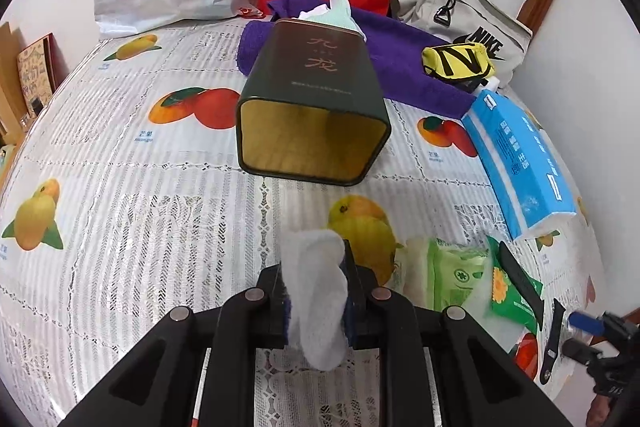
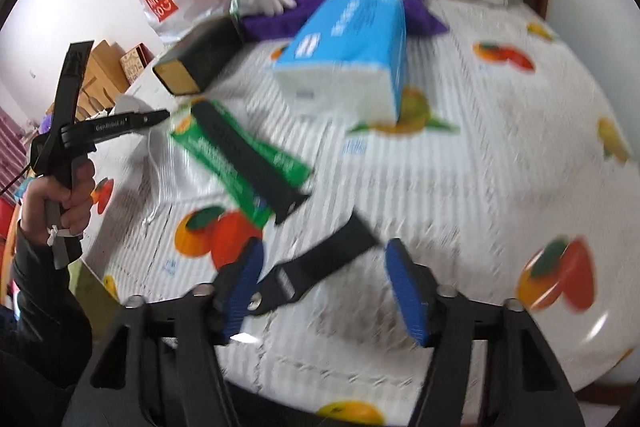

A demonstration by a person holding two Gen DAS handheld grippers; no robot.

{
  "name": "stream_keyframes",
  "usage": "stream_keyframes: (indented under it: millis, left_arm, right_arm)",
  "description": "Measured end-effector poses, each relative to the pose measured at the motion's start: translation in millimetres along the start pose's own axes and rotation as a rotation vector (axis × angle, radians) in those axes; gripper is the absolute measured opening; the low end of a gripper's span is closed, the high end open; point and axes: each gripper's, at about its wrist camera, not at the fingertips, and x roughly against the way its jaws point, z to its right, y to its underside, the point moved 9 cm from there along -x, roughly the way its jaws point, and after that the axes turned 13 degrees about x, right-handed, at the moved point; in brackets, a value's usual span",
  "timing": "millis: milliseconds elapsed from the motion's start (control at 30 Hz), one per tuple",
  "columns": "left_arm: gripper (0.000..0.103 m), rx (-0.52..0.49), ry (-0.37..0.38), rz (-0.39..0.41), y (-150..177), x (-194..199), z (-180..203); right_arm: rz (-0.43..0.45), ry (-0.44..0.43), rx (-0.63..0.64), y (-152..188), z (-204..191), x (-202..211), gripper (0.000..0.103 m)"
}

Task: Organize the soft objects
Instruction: 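Grasp the black watch strap with right tool while left tool holds tissue, then carry the tissue and black strap toward the purple towel with both tools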

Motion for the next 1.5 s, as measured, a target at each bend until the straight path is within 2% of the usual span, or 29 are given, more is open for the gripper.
stream_keyframes:
  millis: [200,267,300,367,400,467,500,533,700,900,967,1033,1100,1267,1300,1333,1433,1500]
  left_arm:
    - [0.019,-0.009,0.028,-0.026,5,-1,2]
    - [0.019,-0.005,0.041,-0.033,5,-2,2]
    - [0.019,-0.004,0.044,-0.032,5,-2,1]
    - [0.019,0.006,0.053,-0.033,4,-1,0]
    - [0.019,0.01,0.053,-0.032,4,-1,-1]
    - [0.019,0.008,0.053,-0.031,3,-1,-2]
    - [0.019,0.006,0.054,-0.03,4,-1,-3]
    - [0.019,0.005,0.054,-0.029,4,0,-3]
    - [0.019,0.005,0.053,-0.028,6,1,-3]
    - [0.019,-0.003,0.048,-0.028,8,2,-2]
    - [0.019,-0.005,0.047,-0.028,8,2,-1]
    - [0.019,-0.001,0.052,-0.031,9,2,-1]
    - [0.019,0.006,0.057,-0.032,9,2,-2]
    - [0.019,0.009,0.061,-0.034,9,3,-3]
    - [0.019,0.008,0.061,-0.033,10,3,-3]
    - [0.019,0.009,0.063,-0.033,10,3,-3]
    - [0.019,0.01,0.068,-0.036,10,4,-3]
    - [0.019,0.011,0.07,-0.037,10,4,-3]
  right_arm:
    - [0.001,0.043,-0.066,-3,-5,-11,0.056]
    - [0.008,0.091,-0.052,-9,-6,-15,0.056]
    - [0.006,0.132,-0.018,-12,-6,-18,0.052]
    - [-0.007,0.223,0.071,-15,-4,-20,0.036]
    - [-0.004,0.234,0.1,-16,-3,-20,0.03]
    - [0.008,0.204,0.07,-18,7,-17,0.023]
    - [0.006,0.207,0.04,-19,15,-16,0.009]
    - [-0.001,0.206,0.023,-19,20,-15,0.003]
    - [-0.033,0.149,-0.037,-9,16,-13,0.006]
    - [-0.017,0.147,-0.101,-3,8,-13,0.012]
    - [-0.003,0.129,-0.124,-5,8,-14,0.018]
    - [0.006,0.086,-0.119,-8,1,-15,0.041]
    - [0.008,0.095,-0.098,-9,-5,-16,0.047]
    - [0.003,0.2,-0.03,-12,-10,-20,0.044]
    - [-0.003,0.243,0.014,-12,-9,-20,0.034]
    - [-0.004,0.25,0.043,-13,-8,-21,0.029]
    - [-0.019,0.198,0.059,-14,3,-19,0.025]
    - [-0.037,0.196,0.059,-15,10,-18,0.025]
